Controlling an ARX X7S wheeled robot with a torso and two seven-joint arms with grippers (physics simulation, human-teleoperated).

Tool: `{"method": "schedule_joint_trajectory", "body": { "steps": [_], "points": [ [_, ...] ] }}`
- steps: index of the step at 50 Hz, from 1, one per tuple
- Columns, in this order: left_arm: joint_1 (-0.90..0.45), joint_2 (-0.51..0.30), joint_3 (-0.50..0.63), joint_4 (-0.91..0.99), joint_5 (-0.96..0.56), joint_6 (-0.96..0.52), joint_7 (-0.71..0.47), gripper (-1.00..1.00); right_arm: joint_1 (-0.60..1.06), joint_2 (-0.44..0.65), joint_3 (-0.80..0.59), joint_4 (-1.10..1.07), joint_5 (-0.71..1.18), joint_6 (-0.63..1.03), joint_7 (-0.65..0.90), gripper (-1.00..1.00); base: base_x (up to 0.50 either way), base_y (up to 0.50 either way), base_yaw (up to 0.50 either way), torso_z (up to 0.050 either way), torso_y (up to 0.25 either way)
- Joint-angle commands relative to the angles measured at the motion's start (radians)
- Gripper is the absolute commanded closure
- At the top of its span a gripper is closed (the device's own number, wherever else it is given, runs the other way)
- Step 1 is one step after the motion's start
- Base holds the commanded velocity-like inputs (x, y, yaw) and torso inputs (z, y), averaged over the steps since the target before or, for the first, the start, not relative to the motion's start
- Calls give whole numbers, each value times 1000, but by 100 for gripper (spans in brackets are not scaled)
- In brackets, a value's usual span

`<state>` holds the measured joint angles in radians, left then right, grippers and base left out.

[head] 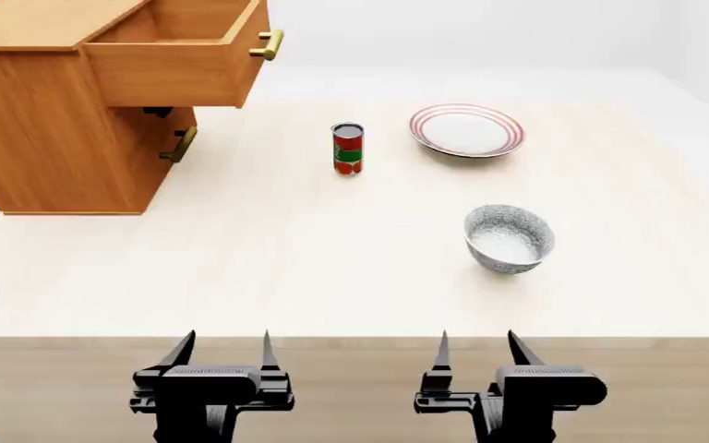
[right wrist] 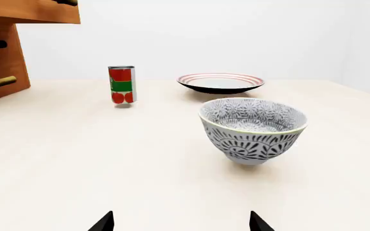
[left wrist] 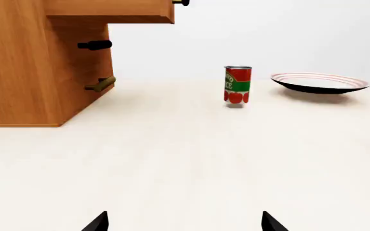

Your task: Put the bowl in the top drawer of the cabinet.

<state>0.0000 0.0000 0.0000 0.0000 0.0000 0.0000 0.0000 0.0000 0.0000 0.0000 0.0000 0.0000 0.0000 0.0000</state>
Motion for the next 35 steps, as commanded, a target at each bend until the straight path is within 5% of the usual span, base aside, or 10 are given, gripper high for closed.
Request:
{"method": "schedule_joint_trajectory", "body": {
  "steps": [1,14,35],
  "points": [
    [-1,-16,20,-1,-12,3,-20,-100,4,15,-20,4,15,1,21,-100,0,0,0,0,0],
    [-13,-52,69,-13,-29,13,-61,-100,8,51,-60,10,52,-1,61,-100,0,17,0,0,0],
    [-13,-80,101,-13,-63,20,-93,-100,16,78,-99,13,77,0,97,-100,0,449,0,0,0]
  ]
}}
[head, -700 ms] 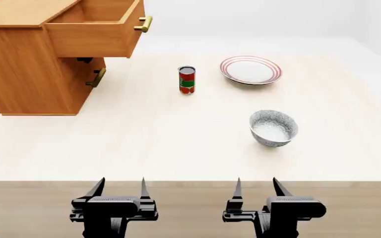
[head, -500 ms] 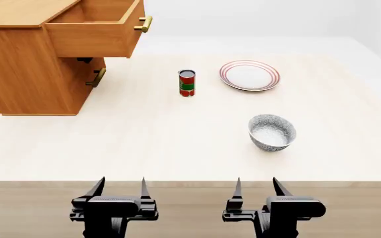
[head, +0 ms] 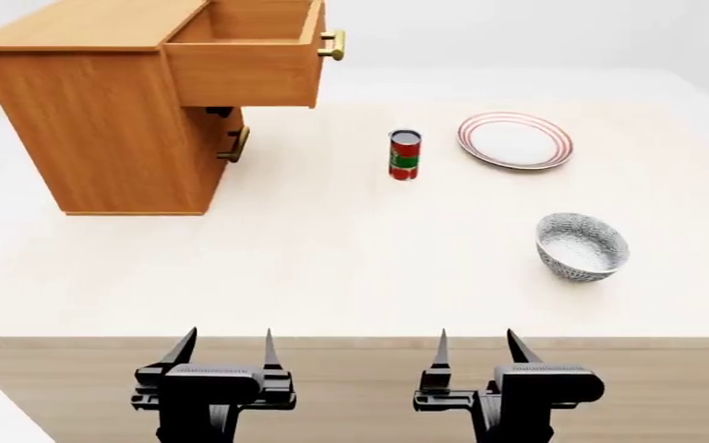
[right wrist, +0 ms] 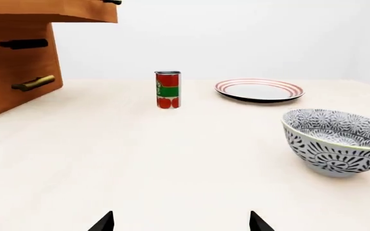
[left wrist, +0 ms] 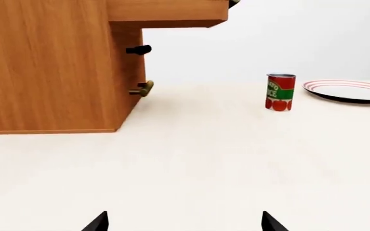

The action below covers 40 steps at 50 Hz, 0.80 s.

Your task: Put the bowl in the top drawer of the cabinet.

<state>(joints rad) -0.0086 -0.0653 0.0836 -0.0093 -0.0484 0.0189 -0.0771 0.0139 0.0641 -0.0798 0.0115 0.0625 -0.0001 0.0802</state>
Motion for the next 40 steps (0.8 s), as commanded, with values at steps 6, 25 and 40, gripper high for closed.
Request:
{"method": "schedule_joint_trajectory", "body": {
  "steps": [6,25,40],
  "points": [
    [-6,-21,25,-6,-22,1,-23,-100,3,21,-27,1,20,1,24,-100,0,455,0,0,0],
    [-12,-41,48,-11,-49,4,-42,-100,1,42,-52,1,41,-2,45,-100,0,455,0,0,0],
    [8,-69,60,114,-90,-89,-47,-100,8,65,-60,-116,63,118,77,-100,0,61,0,0,0]
  ]
}}
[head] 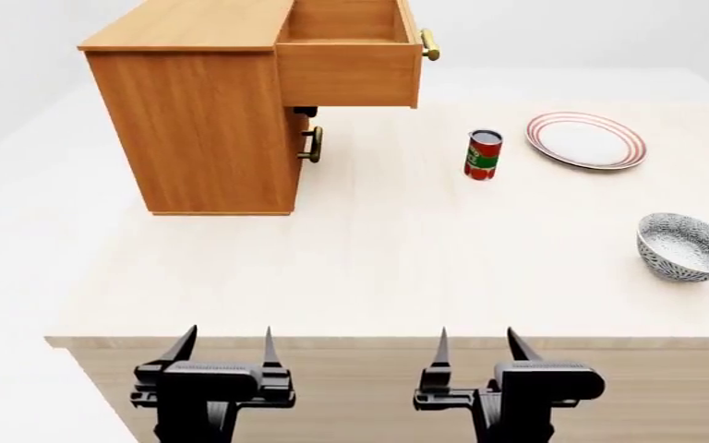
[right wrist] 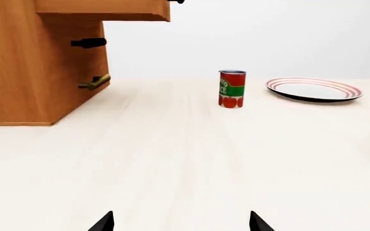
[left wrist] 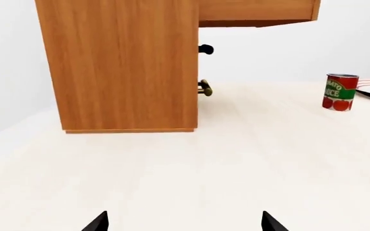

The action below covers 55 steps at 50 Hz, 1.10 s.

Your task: Put the bowl in the top drawer of the cabinet.

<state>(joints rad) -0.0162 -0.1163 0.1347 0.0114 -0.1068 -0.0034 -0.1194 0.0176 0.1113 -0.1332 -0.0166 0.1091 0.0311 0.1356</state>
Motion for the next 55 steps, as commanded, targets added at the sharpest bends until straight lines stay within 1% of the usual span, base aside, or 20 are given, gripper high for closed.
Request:
{"method": "schedule_joint_trajectory", "body": {
  "steps": [1,7,12,15,19,22,23,24,26,27,29,31,33,36,42,47,52,55],
  "points": [
    [21,-22,13,121,-37,-84,-2,-100,4,21,-8,-117,20,110,24,-100,0,0,0,0,0],
    [39,-58,18,328,-89,-222,7,-100,-5,62,9,-358,65,297,36,-100,0,0,0,0,0],
    [19,-98,-17,519,-172,-380,1,-100,-23,132,51,-624,122,516,52,-100,0,0,0,0,0],
    [0,-127,-27,612,-213,-470,0,-100,-18,144,116,-732,202,630,61,-100,0,0,0,0,0],
    [-51,-172,-52,752,-298,-624,-5,-100,36,185,213,-903,315,841,88,-100,0,0,0,0,0],
    [-123,-195,-96,830,-392,-751,-16,-100,133,216,291,-1021,433,1047,117,-100,0,0,0,0,0],
    [-144,-200,-111,849,-423,-783,-17,-100,161,250,316,-1030,526,1076,169,-100,0,0,0,0,0],
    [-165,-206,-125,867,-452,-819,-24,-100,186,301,341,-1030,658,1084,252,-100,0,0,0,0,0],
    [-223,-223,-173,910,-538,-917,-42,-100,250,451,374,-1030,946,1086,451,-100,0,0,0,0,0],
    [-255,-230,-200,926,-586,-964,-53,-100,284,508,395,-1029,1096,1092,534,-100,0,0,0,0,0],
    [-325,-239,-263,947,-690,-1055,-80,-100,365,599,420,-1012,1331,1096,675,-100,0,0,0,0,0],
    [-395,-249,-313,958,-781,-1122,-107,-100,457,679,400,-985,1502,1074,788,-100,0,0,0,0,0],
    [-455,-258,-351,963,-859,-1172,-135,-100,537,740,371,-964,1614,1048,856,-100,0,0,0,0,0],
    [-553,-269,-416,951,-1003,-1250,-204,-100,706,772,260,-913,1681,1057,919,-100,0,0,0,0,0],
    [-709,-319,-464,906,-1176,-1326,-297,-100,930,742,111,-808,1678,1120,919,-100,5,0,0,0,0],
    [-795,-378,-476,889,-1279,-1357,-344,-100,1049,748,58,-751,1722,1136,938,-100,61,0,0,0,0],
    [-877,-432,-476,866,-1361,-1373,-398,-100,1109,759,29,-726,1753,1144,959,-100,147,0,0,0,0],
    [-920,-460,-472,851,-1415,-1375,-436,-100,1176,777,9,-709,1791,1151,979,-100,194,-20,0,0,0]
  ]
}}
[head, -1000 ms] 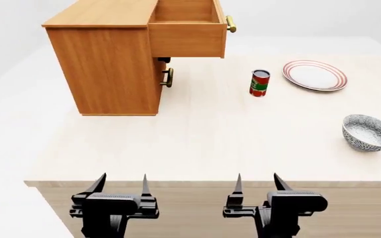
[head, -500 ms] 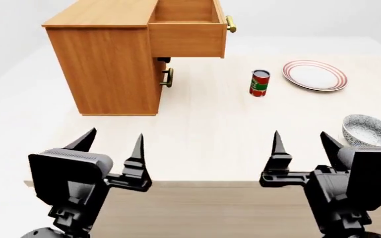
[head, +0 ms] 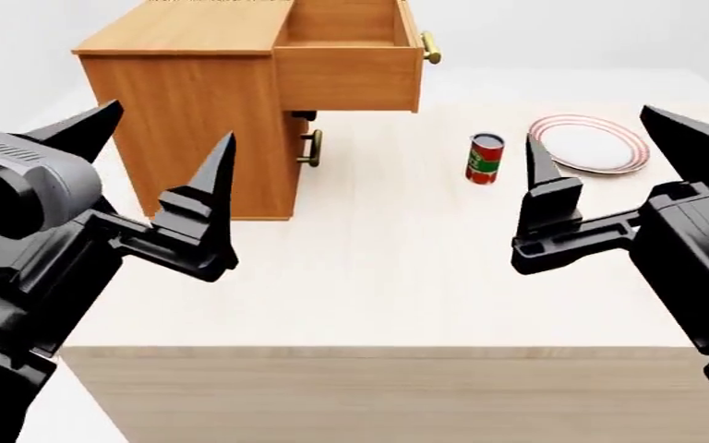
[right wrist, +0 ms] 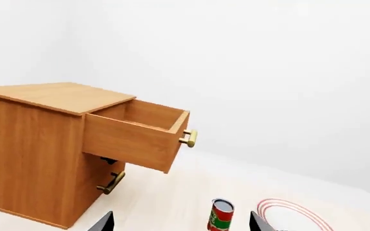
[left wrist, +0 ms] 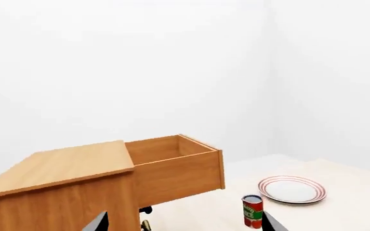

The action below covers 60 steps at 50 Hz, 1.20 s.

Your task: Put the bowl in the top drawer of the cabinet.

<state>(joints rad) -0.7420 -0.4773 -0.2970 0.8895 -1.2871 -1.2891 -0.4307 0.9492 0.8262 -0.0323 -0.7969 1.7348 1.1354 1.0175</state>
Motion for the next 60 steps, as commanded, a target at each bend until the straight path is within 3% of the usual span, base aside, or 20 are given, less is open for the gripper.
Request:
{"method": "schedule_joint_trajectory", "body": {
  "steps": [1,5,9,13,23,27,33,43,51,60],
  "points": [
    [-205,-105,-37,-32,-248,-89,-134,-100,265,68,-99,75,177,50,101,-100,223,-47,0,0,0],
    [-259,-124,-20,-45,-268,-86,-138,-100,327,76,-121,97,196,67,97,-100,231,-57,0,0,0],
    [-316,-164,-6,-74,-371,-66,-217,-100,389,71,-148,121,205,86,91,-100,240,-57,0,0,0],
    [-335,-175,1,-87,-385,-59,-224,-100,445,66,-172,143,215,102,87,-100,252,-56,0,0,0],
    [-383,-276,28,-92,-572,11,-368,-100,515,67,-209,169,236,121,88,-100,256,-57,0,0,0],
    [-426,-266,46,-129,-512,-13,-321,-100,508,54,-200,188,184,138,40,-100,256,-56,0,0,0],
    [-457,-222,84,-188,-307,-53,-156,-100,502,17,-188,245,46,165,-83,-100,256,-36,0,0,0],
    [-461,-273,116,-244,-382,-71,-196,-100,508,19,-206,283,40,170,-99,-100,259,-31,0,0,0],
    [-413,-265,154,-259,-184,-65,-39,-100,522,28,-220,304,59,170,-85,-100,259,-31,0,0,0],
    [-385,-266,188,-263,-97,-36,31,-100,528,33,-231,311,59,172,-88,-100,262,-13,0,0,2]
  ]
}}
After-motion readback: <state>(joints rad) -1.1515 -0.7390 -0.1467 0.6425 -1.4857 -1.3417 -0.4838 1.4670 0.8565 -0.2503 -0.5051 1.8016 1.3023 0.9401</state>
